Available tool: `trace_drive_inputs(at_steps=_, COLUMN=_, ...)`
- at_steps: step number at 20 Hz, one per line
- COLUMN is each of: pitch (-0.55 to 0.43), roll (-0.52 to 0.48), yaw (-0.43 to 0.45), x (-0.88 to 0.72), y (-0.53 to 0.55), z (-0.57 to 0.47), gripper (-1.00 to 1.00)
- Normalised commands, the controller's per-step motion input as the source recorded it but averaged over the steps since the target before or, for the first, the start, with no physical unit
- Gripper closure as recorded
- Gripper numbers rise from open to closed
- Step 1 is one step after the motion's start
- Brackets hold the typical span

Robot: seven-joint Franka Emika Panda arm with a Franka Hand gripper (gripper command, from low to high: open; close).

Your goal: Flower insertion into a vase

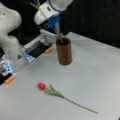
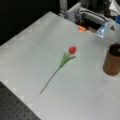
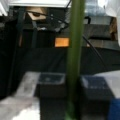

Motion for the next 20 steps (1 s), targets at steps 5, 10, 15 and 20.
trace_drive_inputs(at_steps=5, pitch=0.116, roll=-0.161, yaw=-0.011, x=0.40, y=0.08, z=-0.16, gripper=1.00)
trace_drive_inputs(at_steps=10, pitch=0.039, roll=-0.159, yaw=0.000, x=0.41, y=0.08, z=-0.23, gripper=1.00)
trace_drive_inputs(at_steps=15, pitch=0.038, roll=-0.184, yaw=0.035, x=0.37, y=0.02, z=-0.18, gripper=1.00)
trace_drive_inputs(at_steps=20, pitch=0.014, roll=-0.176, yaw=0.046, x=0.34, y=-0.04, z=-0.11, gripper=1.00)
